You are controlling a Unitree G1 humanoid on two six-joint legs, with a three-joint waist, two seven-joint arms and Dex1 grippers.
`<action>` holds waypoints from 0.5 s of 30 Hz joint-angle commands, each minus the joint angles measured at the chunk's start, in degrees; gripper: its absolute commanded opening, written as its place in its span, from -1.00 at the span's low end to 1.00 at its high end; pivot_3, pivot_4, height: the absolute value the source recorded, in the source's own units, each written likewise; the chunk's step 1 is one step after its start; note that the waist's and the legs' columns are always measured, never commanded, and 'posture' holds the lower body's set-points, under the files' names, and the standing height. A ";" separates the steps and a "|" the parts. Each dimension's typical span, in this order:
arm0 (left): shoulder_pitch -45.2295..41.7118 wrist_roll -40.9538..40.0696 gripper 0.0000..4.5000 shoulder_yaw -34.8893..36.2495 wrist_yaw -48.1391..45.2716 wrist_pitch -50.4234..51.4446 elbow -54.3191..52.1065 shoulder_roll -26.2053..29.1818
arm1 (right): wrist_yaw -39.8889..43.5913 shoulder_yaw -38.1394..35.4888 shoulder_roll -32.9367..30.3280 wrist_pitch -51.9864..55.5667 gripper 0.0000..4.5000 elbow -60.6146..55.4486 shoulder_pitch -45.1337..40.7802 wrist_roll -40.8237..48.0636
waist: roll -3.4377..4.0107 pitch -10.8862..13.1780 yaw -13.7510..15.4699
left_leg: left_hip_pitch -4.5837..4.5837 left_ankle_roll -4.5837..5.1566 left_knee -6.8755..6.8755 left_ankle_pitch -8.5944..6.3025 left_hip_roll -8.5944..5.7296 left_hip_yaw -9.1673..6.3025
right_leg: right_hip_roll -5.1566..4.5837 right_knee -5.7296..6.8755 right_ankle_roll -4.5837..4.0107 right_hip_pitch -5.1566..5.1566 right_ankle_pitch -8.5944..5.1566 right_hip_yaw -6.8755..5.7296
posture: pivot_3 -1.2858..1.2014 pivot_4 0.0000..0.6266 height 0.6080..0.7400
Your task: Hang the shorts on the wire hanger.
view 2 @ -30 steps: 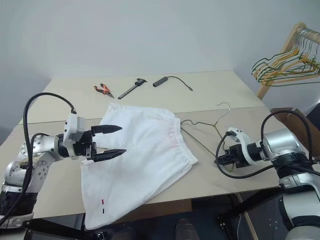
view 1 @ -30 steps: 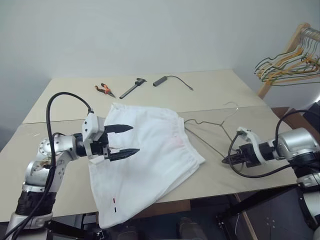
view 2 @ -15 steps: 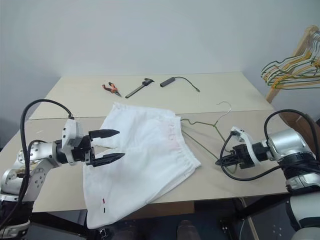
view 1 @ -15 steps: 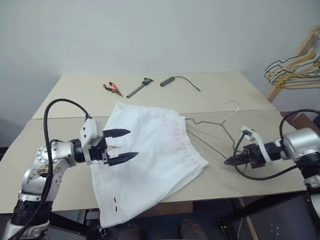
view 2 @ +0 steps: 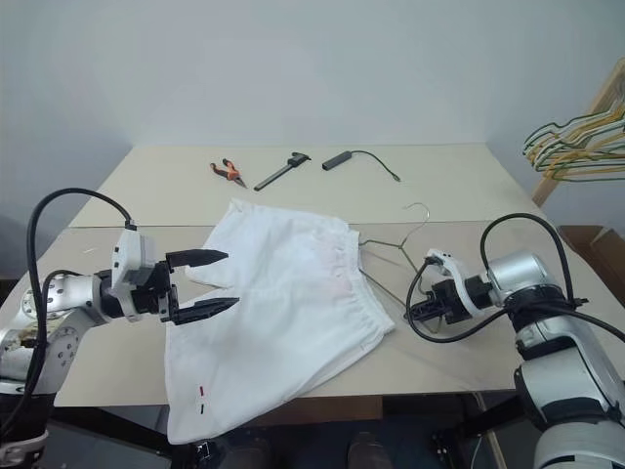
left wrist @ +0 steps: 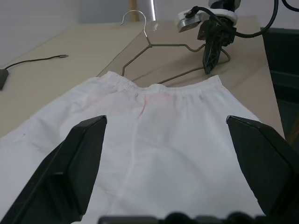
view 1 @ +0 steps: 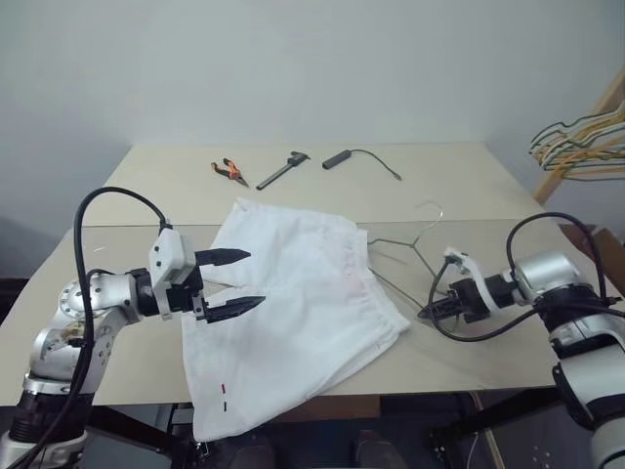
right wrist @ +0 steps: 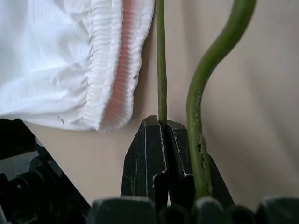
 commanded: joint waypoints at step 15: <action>3.26 -2.01 0.98 3.24 2.39 0.19 -4.37 1.57 | 4.90 -2.91 5.48 -9.83 -1.00 14.66 -8.31 -6.91 | 0.02 -0.01 0.90 | 0.02 -0.01 -0.02 0.00 0.01 0.00 | 0.01 0.04 -0.01 0.00 0.01 -0.01 | 0.12 -1.00 1.00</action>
